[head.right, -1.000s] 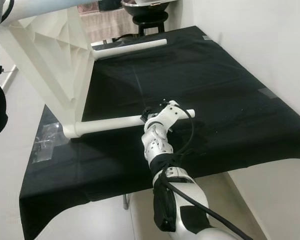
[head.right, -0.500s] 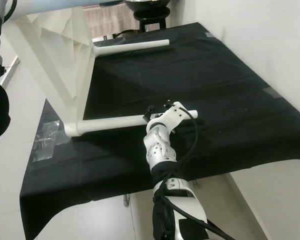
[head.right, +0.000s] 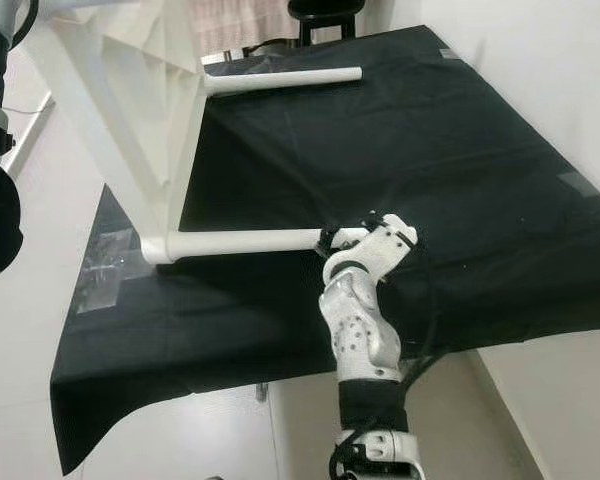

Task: Building children table

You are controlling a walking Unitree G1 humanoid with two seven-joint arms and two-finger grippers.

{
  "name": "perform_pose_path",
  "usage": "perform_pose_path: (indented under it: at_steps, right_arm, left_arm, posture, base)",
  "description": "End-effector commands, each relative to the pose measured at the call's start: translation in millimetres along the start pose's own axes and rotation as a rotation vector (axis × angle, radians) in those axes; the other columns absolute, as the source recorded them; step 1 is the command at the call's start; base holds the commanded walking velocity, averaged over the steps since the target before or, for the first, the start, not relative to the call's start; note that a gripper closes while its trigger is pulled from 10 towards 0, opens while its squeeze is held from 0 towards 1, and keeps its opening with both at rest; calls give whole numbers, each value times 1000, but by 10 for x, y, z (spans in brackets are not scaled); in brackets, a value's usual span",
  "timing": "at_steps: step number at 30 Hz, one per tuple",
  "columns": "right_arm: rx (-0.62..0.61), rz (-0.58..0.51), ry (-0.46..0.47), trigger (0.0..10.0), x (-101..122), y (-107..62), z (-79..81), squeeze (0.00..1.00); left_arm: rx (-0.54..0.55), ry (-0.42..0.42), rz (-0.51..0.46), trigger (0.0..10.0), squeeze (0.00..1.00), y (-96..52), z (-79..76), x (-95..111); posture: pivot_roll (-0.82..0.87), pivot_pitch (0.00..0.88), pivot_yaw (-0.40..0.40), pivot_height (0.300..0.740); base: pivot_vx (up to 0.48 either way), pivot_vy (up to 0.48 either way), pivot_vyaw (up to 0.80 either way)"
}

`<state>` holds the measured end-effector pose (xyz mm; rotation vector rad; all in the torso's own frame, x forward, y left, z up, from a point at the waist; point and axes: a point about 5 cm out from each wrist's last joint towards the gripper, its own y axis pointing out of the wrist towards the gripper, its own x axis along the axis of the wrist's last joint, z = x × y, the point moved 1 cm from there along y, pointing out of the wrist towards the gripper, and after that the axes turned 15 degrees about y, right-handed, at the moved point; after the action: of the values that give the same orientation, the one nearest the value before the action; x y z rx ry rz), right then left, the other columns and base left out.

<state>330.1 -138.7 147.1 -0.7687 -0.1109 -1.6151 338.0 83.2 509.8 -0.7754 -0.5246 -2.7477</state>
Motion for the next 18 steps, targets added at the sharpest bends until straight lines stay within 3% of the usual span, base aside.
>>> perform_pose_path:
  at_steps: [1, 4, 5, 7, 8, 9, 10, 11, 14, 15, 16, 18]
  right_arm:
    - [-127, 173, 127, 10000, -431, -180, -220, 1000]
    - [-111, 168, 135, 10000, -366, -241, -243, 1000]
    - [-77, 165, 160, 10000, -299, -277, -227, 808]
    - [-51, 162, 177, 10000, -252, -303, -214, 808]
    - [2, 144, 176, 10000, -164, -326, -163, 361]
    - [89, 117, 161, 10000, -63, -344, -68, 0]
    - [178, 83, 115, 10000, 37, -362, 31, 0]
    - [178, 83, 115, 10000, 37, -362, 31, 0]
    - [349, 18, -41, 10000, 172, -369, 227, 0]
    - [349, 18, -41, 10000, 172, -369, 227, 0]
    - [396, -13, -116, 10000, 194, -353, 295, 0]
    - [426, -33, -166, 10000, 207, -342, 340, 0]
  left_arm:
    - [-12, 11, -4, 10000, 0, -14, -1, 12]
    - [-14, 12, -5, 10000, 0, -13, 0, 14]
    - [-14, 12, -5, 10000, 0, -13, 1, 14]
    - [-15, 11, -5, 10000, 0, -13, 1, 13]
    - [-14, 11, -6, 10000, 0, -13, 2, 14]
    - [-10, 11, -10, 10000, 0, -15, 6, 18]
    - [-5, 10, -17, 10000, 0, -17, 14, 31]
    - [-5, 10, -17, 10000, 0, -17, 14, 31]
    - [-1, -26, -75, 10000, 0, -19, 46, 135]
    - [-1, -26, -75, 10000, 0, -19, 46, 135]
    - [-10, -51, -155, 10000, 0, -12, 72, 306]
    - [-21, -67, -212, 10000, 0, -12, 86, 428]
  posture:
    - [-2, 146, 93, 740]
    - [-2, 147, 93, 740]
    - [-3, 148, 95, 740]
    - [-3, 149, 96, 740]
    - [-5, 148, 96, 740]
    - [-9, 147, 100, 740]
    - [-11, 146, 100, 740]
    - [-11, 146, 100, 740]
    - [-20, 136, 105, 740]
    - [-20, 136, 105, 740]
    - [-21, 132, 105, 740]
    - [-22, 131, 105, 740]
  base:
    - [0, 0, 0]
    - [0, 0, 0]
    - [0, 0, 0]
    - [0, 0, 0]
    - [0, 0, 0]
    - [0, 0, 0]
    - [0, 0, 0]
    - [0, 0, 0]
    - [0, 0, 0]
    - [0, 0, 0]
    - [0, 0, 0]
    - [0, 0, 0]
